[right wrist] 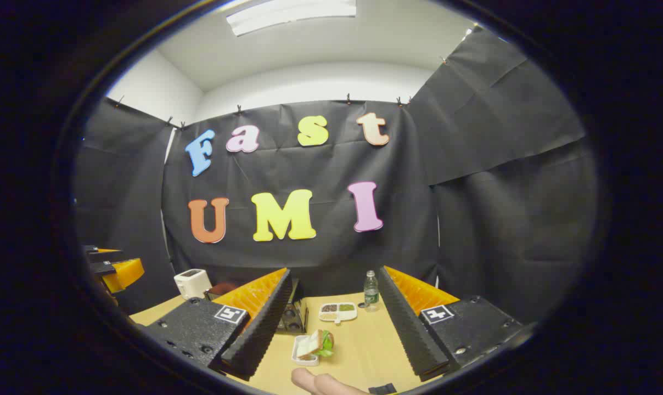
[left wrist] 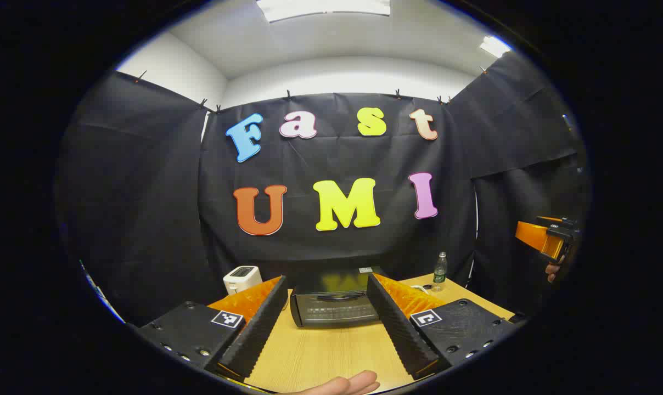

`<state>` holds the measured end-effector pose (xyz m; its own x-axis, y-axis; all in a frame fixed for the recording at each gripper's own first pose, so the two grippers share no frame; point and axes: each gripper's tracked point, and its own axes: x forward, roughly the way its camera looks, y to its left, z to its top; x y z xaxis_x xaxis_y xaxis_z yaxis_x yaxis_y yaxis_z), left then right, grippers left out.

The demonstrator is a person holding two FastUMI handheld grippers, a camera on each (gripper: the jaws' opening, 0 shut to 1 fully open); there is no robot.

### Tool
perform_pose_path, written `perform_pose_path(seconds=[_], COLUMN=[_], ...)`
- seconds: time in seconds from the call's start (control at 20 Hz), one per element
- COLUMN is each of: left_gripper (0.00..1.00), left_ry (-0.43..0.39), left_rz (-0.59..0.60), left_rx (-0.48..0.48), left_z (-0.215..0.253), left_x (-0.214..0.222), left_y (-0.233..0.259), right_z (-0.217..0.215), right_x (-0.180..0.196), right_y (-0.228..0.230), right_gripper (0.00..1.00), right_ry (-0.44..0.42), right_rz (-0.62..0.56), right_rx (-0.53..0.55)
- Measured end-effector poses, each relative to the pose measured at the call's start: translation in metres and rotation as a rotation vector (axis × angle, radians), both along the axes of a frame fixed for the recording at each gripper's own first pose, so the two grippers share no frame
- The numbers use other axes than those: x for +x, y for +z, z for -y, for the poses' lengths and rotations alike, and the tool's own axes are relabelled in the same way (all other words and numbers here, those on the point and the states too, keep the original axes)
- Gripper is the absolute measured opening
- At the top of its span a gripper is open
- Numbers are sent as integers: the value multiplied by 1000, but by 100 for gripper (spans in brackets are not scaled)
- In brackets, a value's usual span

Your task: Open the electric oven with the left hand, put the food in, and close the electric oven.

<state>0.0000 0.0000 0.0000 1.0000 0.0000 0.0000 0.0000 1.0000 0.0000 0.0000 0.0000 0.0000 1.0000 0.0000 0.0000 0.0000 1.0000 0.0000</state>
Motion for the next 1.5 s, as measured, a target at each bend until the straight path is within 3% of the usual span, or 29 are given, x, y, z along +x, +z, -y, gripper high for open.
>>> perform_pose_path(seconds=[0.8,1.15,1.5], left_gripper=[95,95,95], left_ry=[6,6,-65], left_rz=[-42,-63,-162], left_rx=[-38,-59,-83], left_z=[0,-3,21], left_x=[20,62,141], left_y=[-11,-25,-65], right_z=[23,15,23], right_x=[-7,6,31], right_y=[13,10,-1], right_gripper=[100,98,98], right_ry=[-25,27,55], right_rz=[64,73,58], right_rx=[-12,-8,5])
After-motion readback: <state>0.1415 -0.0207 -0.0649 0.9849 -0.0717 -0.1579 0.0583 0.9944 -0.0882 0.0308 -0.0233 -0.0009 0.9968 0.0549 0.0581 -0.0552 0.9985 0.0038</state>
